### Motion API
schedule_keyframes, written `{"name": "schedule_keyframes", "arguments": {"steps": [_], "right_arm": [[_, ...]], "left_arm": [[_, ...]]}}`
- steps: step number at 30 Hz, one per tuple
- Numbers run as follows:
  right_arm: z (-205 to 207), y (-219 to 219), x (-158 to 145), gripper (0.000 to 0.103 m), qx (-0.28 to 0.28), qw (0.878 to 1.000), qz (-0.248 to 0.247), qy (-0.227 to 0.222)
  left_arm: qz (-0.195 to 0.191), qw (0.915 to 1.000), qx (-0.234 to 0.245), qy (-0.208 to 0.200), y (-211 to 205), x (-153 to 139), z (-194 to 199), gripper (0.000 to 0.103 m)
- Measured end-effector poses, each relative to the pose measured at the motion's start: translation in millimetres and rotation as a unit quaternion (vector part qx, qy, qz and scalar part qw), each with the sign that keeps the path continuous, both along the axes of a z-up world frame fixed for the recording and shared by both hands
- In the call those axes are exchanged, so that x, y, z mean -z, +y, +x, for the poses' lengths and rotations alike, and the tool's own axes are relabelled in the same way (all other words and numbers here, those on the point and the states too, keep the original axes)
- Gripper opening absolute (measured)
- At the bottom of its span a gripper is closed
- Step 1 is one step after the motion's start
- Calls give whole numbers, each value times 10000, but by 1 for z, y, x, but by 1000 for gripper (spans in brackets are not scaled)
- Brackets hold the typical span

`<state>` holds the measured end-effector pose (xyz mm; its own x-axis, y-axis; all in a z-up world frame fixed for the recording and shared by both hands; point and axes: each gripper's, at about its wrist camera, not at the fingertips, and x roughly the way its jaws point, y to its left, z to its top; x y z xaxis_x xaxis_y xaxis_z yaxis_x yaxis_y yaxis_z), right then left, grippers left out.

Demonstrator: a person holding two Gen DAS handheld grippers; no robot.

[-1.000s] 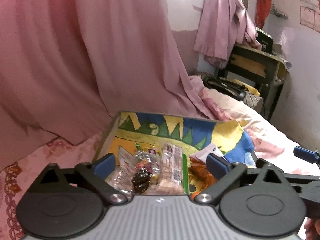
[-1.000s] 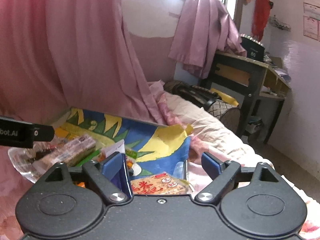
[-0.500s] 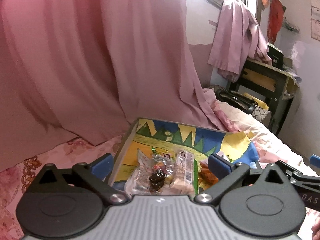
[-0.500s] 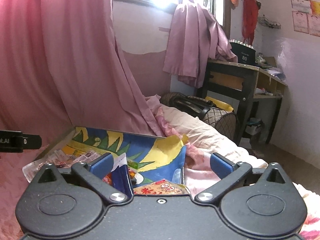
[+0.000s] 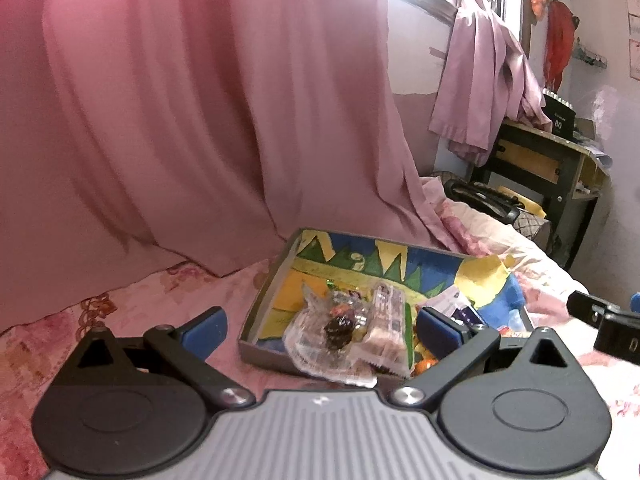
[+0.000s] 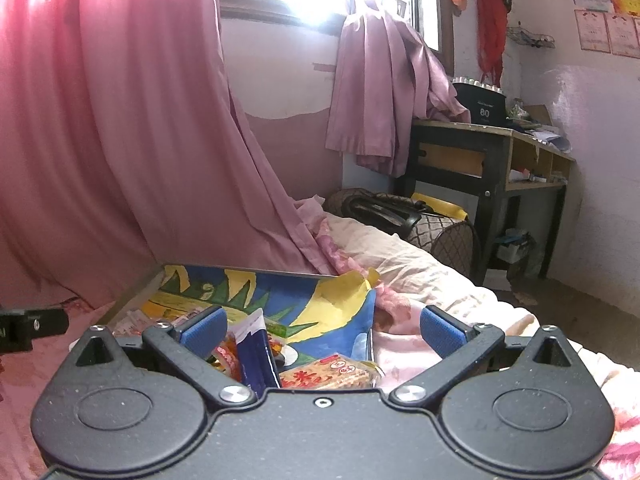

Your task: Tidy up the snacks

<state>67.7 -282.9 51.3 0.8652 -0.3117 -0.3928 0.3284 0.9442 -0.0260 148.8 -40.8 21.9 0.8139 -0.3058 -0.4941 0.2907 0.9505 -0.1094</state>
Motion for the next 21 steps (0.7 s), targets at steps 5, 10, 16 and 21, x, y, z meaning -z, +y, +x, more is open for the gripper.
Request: {"name": "schedule_keyframes", "arguments": {"steps": [5,10,16,21], "right_arm": [[-8,2,-2,102,-17,10000,50,-24],[-18,4,-4,102,5,9999,129,-54],[-30,7,-4,102,34,9998,187,-58],[-38,11,-3,102,21,9998,208,-44]], "left_arm": [[137,9999,14,10,4,3,-12,103],[168,9999,-21,19,8,4,-21,103],[240,9997,-4,14,9,5,-30,103],[293,9996,-3,-43,12,3,-39,103]]}}
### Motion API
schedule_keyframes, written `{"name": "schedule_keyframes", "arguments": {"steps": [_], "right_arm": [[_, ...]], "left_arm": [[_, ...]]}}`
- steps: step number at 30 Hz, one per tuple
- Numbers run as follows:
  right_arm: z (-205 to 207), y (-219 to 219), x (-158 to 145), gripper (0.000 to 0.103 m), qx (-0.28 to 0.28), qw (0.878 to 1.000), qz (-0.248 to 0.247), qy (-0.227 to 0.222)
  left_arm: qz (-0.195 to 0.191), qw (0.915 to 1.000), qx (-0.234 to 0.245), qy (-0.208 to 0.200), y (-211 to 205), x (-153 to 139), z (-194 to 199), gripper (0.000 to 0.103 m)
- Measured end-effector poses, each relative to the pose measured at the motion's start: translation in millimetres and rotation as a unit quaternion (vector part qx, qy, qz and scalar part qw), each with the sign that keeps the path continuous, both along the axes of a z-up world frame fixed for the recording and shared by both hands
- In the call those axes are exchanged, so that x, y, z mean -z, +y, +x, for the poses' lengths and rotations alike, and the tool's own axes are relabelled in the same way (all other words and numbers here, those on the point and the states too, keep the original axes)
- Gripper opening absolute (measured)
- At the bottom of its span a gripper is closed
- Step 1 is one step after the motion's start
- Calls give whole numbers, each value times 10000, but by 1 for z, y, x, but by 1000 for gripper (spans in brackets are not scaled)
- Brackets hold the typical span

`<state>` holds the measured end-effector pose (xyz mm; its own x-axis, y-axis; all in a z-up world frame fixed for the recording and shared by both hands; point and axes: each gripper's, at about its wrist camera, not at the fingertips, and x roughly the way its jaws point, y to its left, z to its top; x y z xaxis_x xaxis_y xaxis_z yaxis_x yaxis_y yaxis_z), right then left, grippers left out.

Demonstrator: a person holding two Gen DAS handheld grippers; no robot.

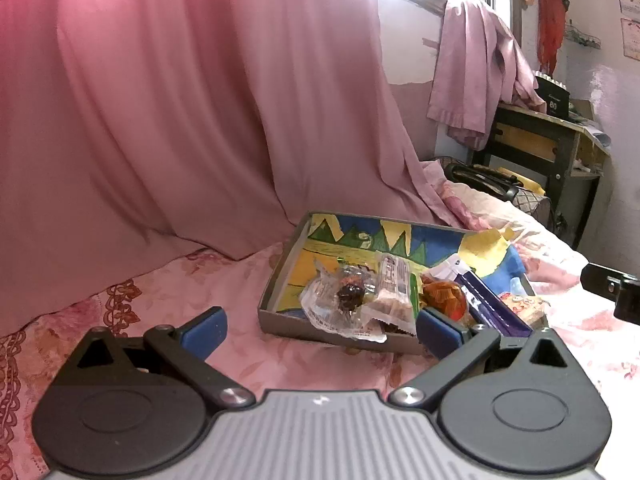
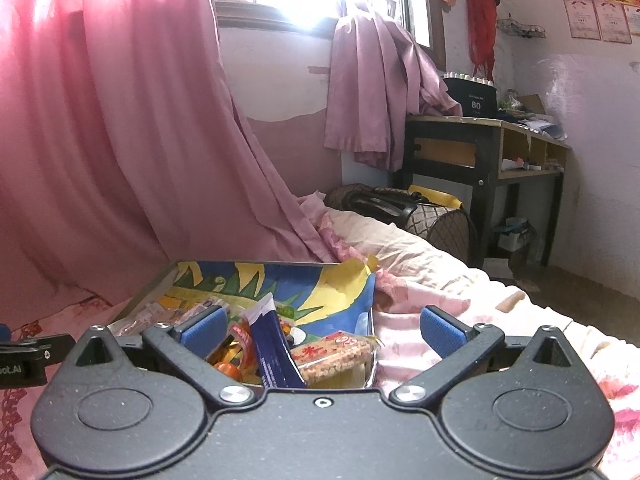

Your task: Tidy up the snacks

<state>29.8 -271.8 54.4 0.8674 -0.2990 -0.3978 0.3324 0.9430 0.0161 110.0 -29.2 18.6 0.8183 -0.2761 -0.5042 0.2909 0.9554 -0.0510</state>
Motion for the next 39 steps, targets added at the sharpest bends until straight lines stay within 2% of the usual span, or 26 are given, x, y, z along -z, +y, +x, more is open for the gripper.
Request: {"name": "schedule_keyframes", "arguments": {"steps": [10,29,39], "right_arm": [[-19,14,4,102,-38,10000,-41,29],[-50,31,6,102,-184,9997,127,123],[-66,41,8,102,-297,9993,132,183]], "left_arm": [[54,10000,24,-75,4,-2,-14,103],[-110,9996,-276,31,36,-4,-47,103],[-44,9993,-371,38,45,-2,-66,103]]}}
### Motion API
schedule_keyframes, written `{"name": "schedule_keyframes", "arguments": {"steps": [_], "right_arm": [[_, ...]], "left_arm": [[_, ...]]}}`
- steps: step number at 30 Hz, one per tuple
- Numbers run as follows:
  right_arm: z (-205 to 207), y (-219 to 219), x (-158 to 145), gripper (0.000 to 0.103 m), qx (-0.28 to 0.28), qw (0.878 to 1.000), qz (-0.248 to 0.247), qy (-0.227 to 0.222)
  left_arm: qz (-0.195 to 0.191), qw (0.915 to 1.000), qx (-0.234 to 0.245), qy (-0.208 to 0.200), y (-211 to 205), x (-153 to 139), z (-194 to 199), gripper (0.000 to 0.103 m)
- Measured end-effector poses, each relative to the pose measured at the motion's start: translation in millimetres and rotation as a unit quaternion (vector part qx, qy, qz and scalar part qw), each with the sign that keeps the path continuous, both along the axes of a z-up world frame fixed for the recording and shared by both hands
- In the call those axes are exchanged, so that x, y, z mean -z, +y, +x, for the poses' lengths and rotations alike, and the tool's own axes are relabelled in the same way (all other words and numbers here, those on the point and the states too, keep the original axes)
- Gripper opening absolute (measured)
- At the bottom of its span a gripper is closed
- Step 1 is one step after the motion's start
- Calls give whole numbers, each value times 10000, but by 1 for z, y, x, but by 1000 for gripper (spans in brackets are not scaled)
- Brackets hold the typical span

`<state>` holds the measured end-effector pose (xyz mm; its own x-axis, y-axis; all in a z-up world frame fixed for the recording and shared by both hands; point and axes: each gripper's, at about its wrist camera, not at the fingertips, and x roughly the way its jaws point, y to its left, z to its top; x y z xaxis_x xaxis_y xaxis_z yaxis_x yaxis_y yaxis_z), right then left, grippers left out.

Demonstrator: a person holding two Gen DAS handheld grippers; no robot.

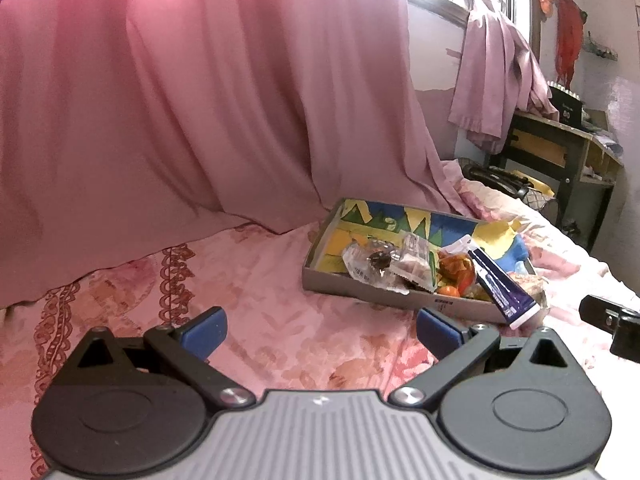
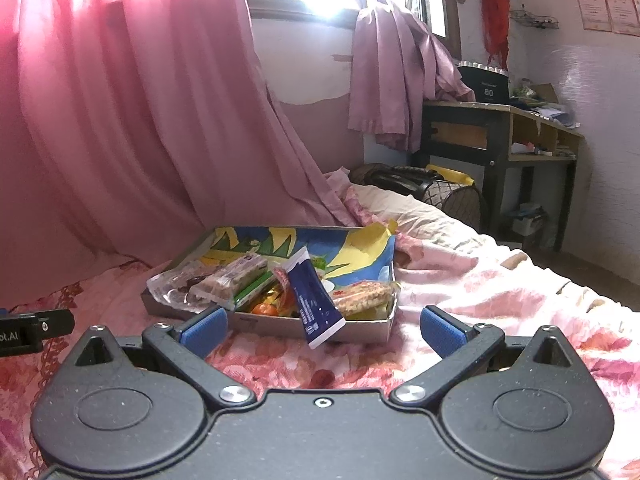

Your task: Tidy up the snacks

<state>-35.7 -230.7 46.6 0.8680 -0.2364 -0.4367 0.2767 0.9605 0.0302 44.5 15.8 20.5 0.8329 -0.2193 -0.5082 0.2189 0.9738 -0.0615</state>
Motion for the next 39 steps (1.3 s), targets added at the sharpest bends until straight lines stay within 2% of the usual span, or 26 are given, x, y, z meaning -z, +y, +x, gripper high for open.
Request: {"name": "schedule_keyframes", "arguments": {"steps": [5,16,39], "right_arm": [[-7,4,2,102,-28,10000,62,56],[-21,14,4,102,-117,9998,63,134],[-21,21,14,102,-151,9990,65,427]], "left_arm": [[130,9999,1,-8,2,3,-11,103],[154,9999,14,6,7,5,-26,103],[262,9996,31,102,5,9,-25,103]]}}
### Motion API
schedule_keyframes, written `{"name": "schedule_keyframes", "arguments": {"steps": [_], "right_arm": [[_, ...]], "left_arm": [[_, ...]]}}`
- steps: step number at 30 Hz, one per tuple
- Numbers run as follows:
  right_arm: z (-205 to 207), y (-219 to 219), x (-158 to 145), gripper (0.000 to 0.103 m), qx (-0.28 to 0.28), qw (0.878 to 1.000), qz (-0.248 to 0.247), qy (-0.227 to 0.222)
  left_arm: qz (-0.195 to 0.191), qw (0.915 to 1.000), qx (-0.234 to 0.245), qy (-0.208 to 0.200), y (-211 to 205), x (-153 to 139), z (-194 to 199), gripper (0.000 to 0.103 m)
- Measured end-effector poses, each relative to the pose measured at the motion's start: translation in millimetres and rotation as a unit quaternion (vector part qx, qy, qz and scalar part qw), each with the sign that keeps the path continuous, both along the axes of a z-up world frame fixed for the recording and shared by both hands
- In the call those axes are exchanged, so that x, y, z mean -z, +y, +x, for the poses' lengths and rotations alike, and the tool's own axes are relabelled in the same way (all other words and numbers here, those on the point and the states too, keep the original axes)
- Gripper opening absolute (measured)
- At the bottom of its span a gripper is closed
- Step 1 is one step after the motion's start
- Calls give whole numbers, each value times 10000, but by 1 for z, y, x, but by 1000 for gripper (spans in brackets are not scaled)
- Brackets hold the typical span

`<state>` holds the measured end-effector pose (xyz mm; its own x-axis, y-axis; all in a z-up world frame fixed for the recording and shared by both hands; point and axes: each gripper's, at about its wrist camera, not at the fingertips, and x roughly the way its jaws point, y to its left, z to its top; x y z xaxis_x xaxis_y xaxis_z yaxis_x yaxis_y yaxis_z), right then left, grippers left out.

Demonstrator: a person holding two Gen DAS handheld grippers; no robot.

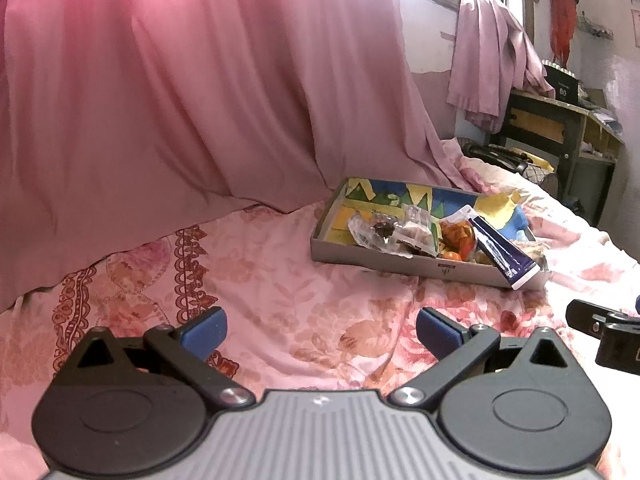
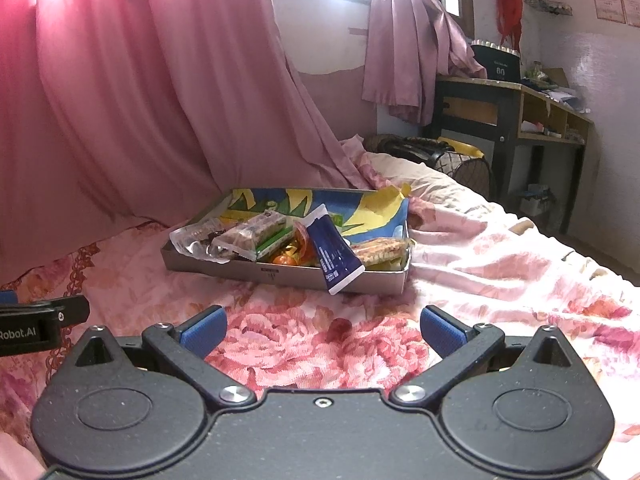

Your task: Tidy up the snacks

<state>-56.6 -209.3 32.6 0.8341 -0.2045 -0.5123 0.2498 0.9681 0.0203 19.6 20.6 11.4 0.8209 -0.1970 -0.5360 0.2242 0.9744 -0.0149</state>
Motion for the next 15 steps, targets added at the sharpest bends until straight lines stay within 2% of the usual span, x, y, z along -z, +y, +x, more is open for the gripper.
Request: {"name": "schedule_keyframes", "arguments": {"steps": [15], "right_arm": [[3,1,5,102,-18,9999,41,118]], "left_arm": [[108,9999,-4,20,-2,4,0,103]]}}
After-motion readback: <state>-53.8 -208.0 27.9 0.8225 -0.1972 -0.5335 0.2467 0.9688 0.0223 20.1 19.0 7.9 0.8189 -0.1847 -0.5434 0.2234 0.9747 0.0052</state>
